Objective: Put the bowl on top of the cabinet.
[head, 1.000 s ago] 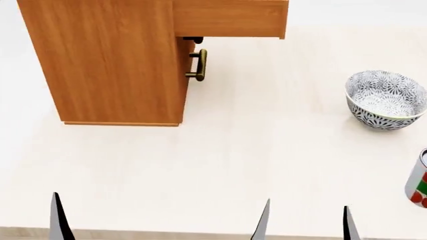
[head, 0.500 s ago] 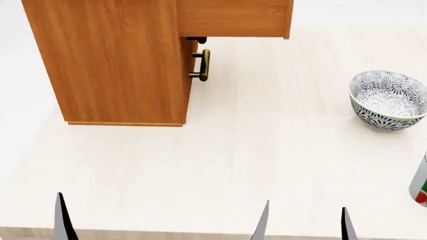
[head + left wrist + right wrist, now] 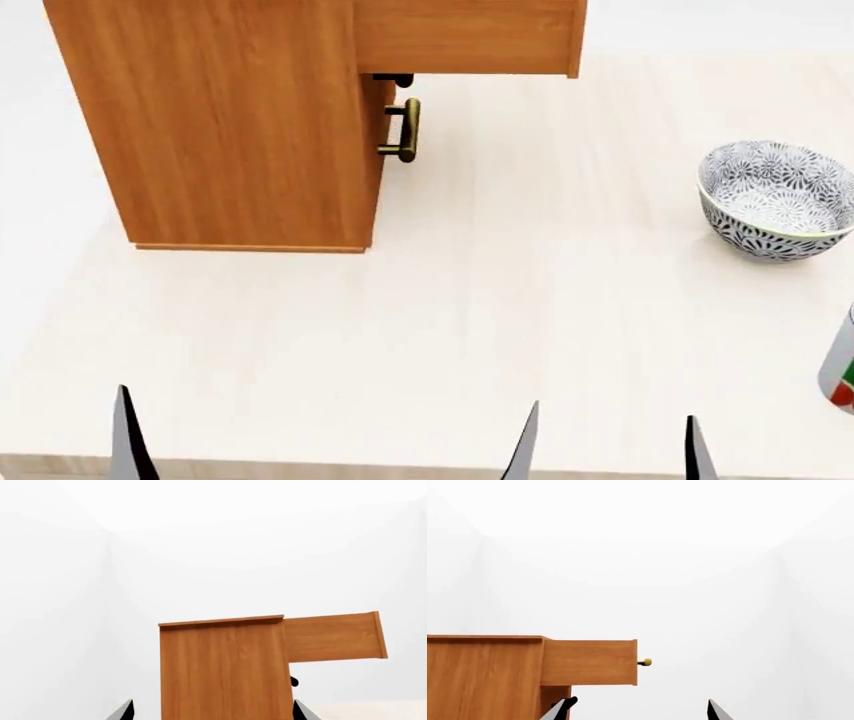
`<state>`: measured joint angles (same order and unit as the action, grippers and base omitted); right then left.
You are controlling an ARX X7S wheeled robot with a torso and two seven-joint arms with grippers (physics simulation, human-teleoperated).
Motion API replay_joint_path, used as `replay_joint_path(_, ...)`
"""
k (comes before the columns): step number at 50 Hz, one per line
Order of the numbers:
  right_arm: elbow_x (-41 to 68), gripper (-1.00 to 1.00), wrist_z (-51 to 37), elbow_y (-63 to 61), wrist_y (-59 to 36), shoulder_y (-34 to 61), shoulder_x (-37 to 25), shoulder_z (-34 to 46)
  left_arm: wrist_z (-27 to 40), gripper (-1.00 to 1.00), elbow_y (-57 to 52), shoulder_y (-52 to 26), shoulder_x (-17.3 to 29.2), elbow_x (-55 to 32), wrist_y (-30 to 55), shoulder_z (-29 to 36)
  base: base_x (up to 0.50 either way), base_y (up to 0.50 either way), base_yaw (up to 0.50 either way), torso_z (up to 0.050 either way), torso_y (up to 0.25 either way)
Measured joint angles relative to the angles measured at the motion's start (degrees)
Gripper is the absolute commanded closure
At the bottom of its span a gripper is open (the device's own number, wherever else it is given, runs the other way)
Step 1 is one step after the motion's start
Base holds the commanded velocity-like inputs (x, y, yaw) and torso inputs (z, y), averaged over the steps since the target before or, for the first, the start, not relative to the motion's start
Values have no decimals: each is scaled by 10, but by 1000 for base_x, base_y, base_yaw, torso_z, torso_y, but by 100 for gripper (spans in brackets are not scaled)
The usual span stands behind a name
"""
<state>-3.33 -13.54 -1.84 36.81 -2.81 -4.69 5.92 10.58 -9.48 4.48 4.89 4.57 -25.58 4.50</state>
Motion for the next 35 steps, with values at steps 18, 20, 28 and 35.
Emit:
replay_joint_path(18, 2, -100, -14, 1, 1, 1, -11, 12, 13, -100, 1, -1, 10, -5, 3, 10, 0, 0, 0, 0, 0)
replay_joint_path(20, 2, -100, -15, 1, 1, 1, -13, 14, 15, -100, 1, -1, 12, -5, 3, 11, 193, 0, 0, 0, 0)
replay_joint_path(28, 4, -100, -22, 0, 1, 1, -18, 19, 21, -100, 0, -1, 17, -7, 4, 17, 470, 0, 0, 0, 0)
replay_joint_path(35, 3, -100, -27, -1, 2, 1, -22, 24, 26, -100, 1, -1, 22, -9, 4, 21, 500, 0, 0, 0, 0)
